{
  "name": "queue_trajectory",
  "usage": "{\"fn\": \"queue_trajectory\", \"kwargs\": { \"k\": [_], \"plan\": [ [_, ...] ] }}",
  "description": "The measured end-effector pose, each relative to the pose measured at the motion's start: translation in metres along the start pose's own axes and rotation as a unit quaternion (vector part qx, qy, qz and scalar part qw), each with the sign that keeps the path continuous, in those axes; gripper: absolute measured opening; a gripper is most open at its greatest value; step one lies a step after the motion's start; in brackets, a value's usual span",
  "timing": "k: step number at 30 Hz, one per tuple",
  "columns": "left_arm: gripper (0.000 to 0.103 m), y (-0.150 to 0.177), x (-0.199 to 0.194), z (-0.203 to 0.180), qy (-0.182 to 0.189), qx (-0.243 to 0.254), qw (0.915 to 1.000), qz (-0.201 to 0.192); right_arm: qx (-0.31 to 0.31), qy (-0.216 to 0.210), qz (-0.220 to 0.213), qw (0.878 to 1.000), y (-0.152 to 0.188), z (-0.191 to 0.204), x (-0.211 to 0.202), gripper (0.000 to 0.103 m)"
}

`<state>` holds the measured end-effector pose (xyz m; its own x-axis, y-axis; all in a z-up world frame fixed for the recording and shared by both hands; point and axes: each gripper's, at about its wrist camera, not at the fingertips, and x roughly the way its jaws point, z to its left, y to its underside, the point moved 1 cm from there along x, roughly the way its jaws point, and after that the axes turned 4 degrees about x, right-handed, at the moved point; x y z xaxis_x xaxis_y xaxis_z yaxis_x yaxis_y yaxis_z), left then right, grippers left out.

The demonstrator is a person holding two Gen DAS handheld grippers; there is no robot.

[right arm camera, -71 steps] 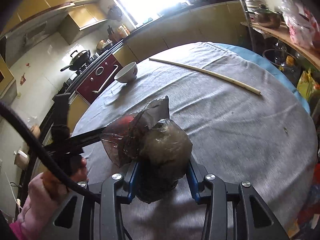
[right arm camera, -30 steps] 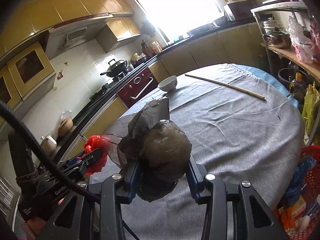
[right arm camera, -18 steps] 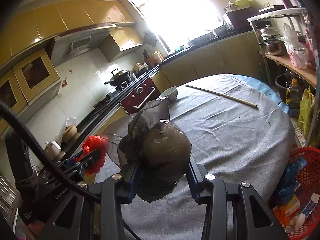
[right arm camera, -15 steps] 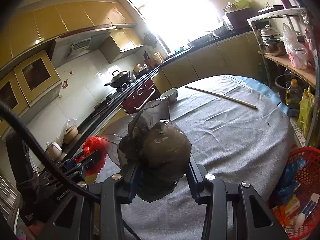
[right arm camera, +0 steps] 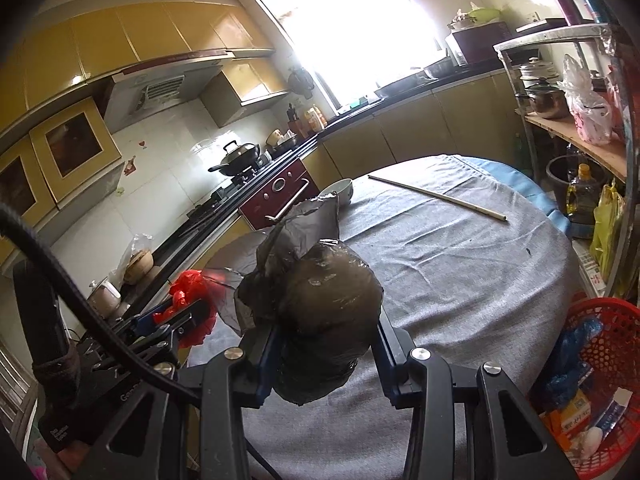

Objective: Collect trash
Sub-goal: 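Lift the dark bag and red bag and carry both toward the red basket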

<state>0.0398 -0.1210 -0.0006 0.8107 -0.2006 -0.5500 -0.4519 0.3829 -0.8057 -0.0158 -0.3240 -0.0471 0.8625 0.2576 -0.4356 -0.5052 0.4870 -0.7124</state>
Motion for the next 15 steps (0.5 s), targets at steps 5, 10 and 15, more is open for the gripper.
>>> {"fn": "queue_trajectory", "kwargs": {
  "k": [5,10,15],
  "plan": [
    [0.043,0.0,0.0,-0.004,0.002,0.006,1.0,0.0,0.003,0.002,-0.002,1.0,0.001,-0.002,-0.004,0.044],
    [0.043,0.0,0.001,-0.007,0.003,0.013,0.9999,0.002,0.005,0.004,-0.005,1.0,0.001,-0.005,-0.01,0.044],
    [0.043,-0.001,0.003,-0.012,0.006,0.02,0.9998,0.003,0.01,0.005,-0.009,1.0,0.001,-0.008,-0.017,0.044]
  ]
}}
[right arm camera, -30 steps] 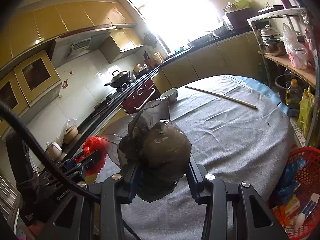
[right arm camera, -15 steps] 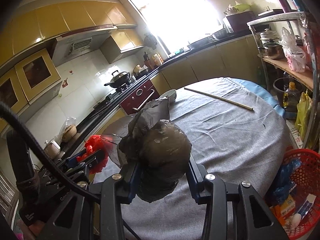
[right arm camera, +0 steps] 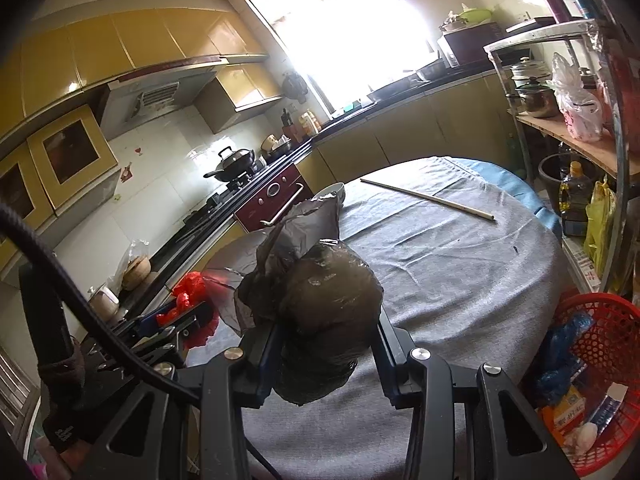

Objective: Collect trash
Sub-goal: 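Lift the dark bag and red bag and carry both toward the red basket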

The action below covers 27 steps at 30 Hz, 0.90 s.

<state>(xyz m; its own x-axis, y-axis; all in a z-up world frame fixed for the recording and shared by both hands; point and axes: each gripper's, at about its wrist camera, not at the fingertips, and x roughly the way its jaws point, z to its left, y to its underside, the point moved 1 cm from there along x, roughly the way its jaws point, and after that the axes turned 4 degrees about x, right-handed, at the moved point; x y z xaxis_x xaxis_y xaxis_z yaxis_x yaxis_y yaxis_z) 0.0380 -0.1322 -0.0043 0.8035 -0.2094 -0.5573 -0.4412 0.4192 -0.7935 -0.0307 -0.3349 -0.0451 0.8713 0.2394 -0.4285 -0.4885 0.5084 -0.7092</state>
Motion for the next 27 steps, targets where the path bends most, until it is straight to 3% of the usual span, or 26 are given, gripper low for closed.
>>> {"fn": "queue_trajectory", "kwargs": {
  "k": [27],
  "plan": [
    [0.043,-0.004,0.001,-0.042,0.013,0.044,0.9989,0.003,0.025,0.006,-0.026,0.999,-0.002,-0.025,-0.03,0.044]
  ]
}}
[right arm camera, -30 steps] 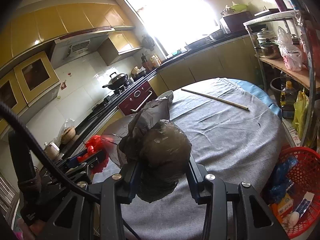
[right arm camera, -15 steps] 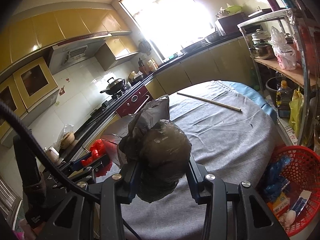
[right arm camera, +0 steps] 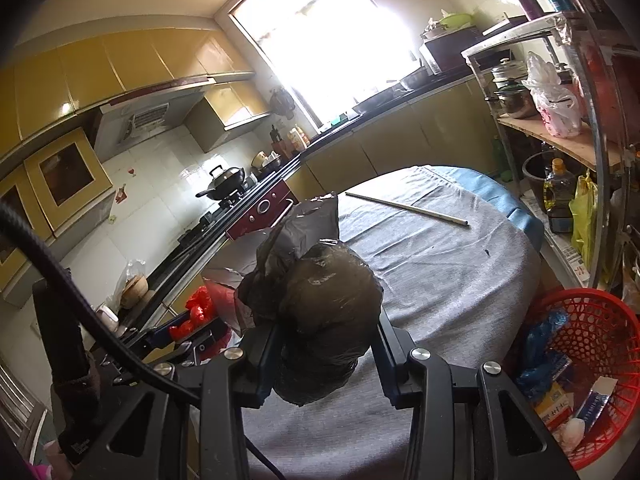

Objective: Collect trash
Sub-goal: 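Lift the dark bag and red bag and carry both toward the red basket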

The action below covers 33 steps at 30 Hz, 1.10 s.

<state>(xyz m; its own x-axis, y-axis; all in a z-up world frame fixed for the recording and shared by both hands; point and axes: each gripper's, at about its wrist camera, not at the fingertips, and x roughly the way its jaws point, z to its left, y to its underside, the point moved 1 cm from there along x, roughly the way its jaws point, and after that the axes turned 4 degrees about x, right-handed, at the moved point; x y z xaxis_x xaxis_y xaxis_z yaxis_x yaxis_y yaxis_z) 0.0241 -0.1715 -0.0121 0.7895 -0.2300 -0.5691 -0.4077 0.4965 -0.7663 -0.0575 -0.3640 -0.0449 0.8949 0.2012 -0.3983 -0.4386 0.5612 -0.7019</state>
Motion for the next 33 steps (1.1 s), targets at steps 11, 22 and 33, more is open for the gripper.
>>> {"fn": "queue_trajectory", "kwargs": {
  "k": [11,22,33],
  "plan": [
    [0.043,-0.005,0.001,-0.02,0.008,0.022,0.9997,0.0,0.016,0.003,-0.013,1.0,-0.001,-0.014,-0.014,0.044],
    [0.043,-0.019,0.006,-0.049,0.028,0.05,0.9983,-0.003,0.039,0.022,-0.028,0.999,-0.011,-0.04,-0.029,0.044],
    [0.044,-0.03,0.011,-0.078,0.049,0.083,0.9953,-0.006,0.07,0.044,-0.043,0.996,-0.02,-0.069,-0.039,0.044]
  ]
}}
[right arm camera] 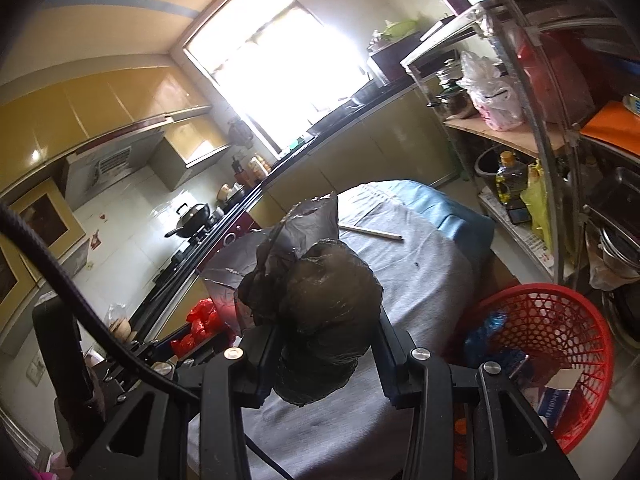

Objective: Collect trash
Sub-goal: 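Lift the dark bag and red bag and carry both toward the red basket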

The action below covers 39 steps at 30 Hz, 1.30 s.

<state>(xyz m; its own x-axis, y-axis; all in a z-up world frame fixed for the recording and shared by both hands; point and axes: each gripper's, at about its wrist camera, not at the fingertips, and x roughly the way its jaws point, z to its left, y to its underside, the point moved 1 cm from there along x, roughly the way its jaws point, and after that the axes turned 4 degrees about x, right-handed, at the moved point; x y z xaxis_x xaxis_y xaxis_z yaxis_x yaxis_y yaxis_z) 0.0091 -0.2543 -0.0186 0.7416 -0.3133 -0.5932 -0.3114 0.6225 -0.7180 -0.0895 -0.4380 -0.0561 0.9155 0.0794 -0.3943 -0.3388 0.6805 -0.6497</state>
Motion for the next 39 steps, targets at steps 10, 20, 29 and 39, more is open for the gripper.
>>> {"fn": "queue_trajectory", "kwargs": {
  "k": [10,20,29,39],
  "plan": [
    [0.044,-0.013,0.008,-0.019,0.019,0.023,0.9996,-0.002,0.022,0.021,-0.012,0.999,-0.01,-0.025,-0.008,0.044],
    [0.044,-0.021,0.018,-0.032,0.037,0.041,0.9984,-0.002,0.035,0.046,-0.011,0.998,-0.011,-0.046,-0.013,0.044],
    [0.044,-0.021,0.026,-0.046,0.053,0.056,0.997,0.007,0.055,0.071,-0.003,0.996,-0.009,-0.07,-0.014,0.044],
    [0.044,-0.018,0.033,-0.075,0.081,0.088,0.9927,0.015,0.072,0.093,-0.005,0.993,-0.012,-0.093,-0.018,0.044]
  ]
}}
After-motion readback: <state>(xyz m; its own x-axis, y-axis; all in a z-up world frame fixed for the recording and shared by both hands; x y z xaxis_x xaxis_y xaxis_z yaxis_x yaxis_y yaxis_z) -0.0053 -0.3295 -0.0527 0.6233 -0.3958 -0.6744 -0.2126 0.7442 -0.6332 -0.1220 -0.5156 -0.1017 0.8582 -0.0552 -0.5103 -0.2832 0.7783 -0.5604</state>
